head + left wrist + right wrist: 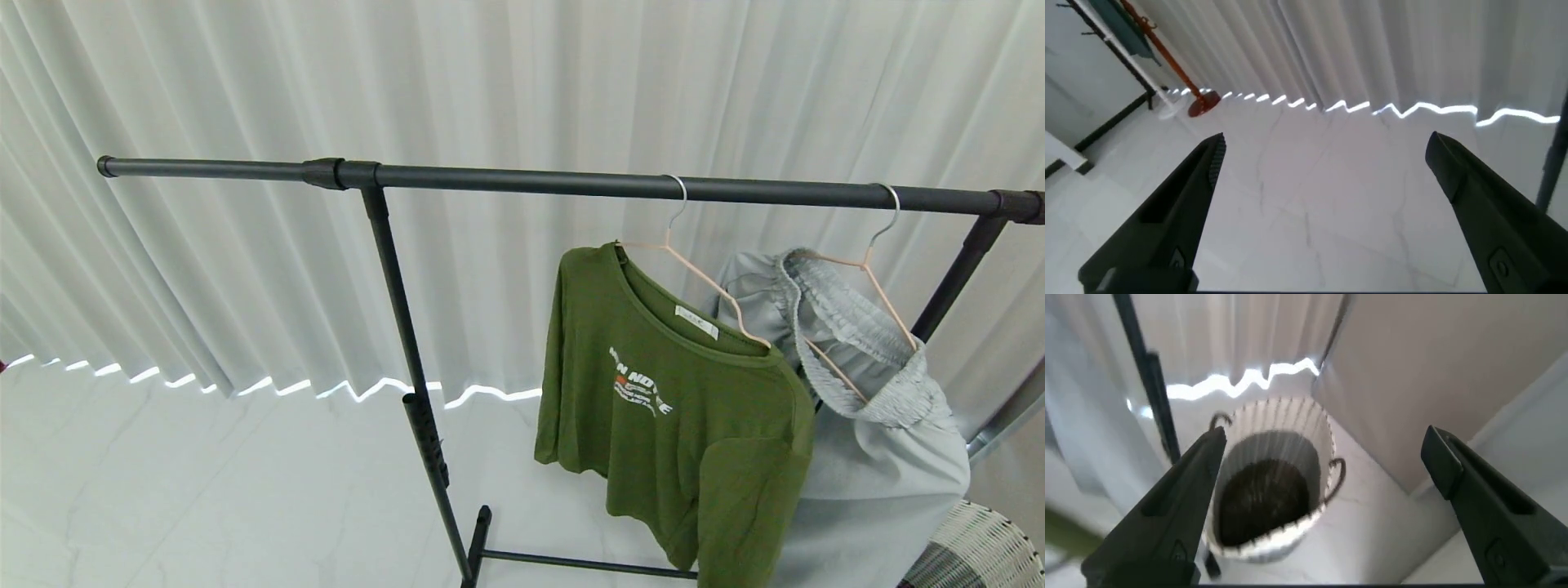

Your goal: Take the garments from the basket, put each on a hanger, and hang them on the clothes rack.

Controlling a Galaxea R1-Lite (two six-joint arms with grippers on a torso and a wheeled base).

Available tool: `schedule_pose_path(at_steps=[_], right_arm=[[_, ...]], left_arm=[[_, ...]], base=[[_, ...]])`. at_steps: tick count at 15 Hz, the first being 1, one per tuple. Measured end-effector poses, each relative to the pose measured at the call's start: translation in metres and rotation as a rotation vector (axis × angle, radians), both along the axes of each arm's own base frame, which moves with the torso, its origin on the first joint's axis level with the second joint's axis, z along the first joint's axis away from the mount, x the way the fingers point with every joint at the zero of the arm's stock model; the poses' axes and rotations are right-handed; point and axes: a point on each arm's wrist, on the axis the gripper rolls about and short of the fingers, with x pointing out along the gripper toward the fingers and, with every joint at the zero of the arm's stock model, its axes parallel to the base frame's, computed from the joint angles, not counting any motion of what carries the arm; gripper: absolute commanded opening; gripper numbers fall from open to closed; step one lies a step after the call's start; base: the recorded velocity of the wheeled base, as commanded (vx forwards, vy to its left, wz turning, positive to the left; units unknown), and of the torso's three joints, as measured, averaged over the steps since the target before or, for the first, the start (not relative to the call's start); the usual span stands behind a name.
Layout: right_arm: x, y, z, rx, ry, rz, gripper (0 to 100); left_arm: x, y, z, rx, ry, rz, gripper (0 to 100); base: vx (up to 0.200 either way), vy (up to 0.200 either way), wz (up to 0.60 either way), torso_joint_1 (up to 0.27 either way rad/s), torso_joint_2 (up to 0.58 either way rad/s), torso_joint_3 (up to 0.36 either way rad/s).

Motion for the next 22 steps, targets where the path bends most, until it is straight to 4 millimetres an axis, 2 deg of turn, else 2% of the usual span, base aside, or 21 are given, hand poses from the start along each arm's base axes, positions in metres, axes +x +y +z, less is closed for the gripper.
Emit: schedule_pose_path(at_steps=[3,6,10,16,20,22], right_arm=[[0.004,0.002,-0.01,0.003,0.023,0.113,100],[0.006,0.005,-0.011,0.017,0.014,0.276,100],[0.007,0.009,-0.015,0.056,0.048,0.461,100],[0.007,0.009,-0.015,0.053,0.055,0.473,100],[0.007,0.009,-0.015,0.056,0.056,0.471,100],[0.007,0.009,-0.015,0.074,0.048,0.459,100]], left_arm=[[0.001,-0.006,-0.002,-0.157,-0.023,-0.277,100],[0.001,-0.01,-0.004,-0.288,-0.007,-0.455,100],[0.0,-0.011,-0.004,-0.309,0.019,-0.494,100],[0.0,-0.013,-0.004,-0.314,0.03,-0.584,100],[-0.002,-0.01,-0.003,-0.331,0.052,-0.751,100],[-0.001,-0.007,-0.004,-0.331,0.03,-0.633,100]], base=[[0.0,0.0,0.0,0.0,0.0,0.0],[0.0,0.0,0.0,0.0,0.0,0.0],[0.0,0.0,0.0,0.0,0.0,0.0],[0.0,0.0,0.0,0.0,0.0,0.0],[0.0,0.0,0.0,0.0,0.0,0.0],[0.0,0.0,0.0,0.0,0.0,0.0]])
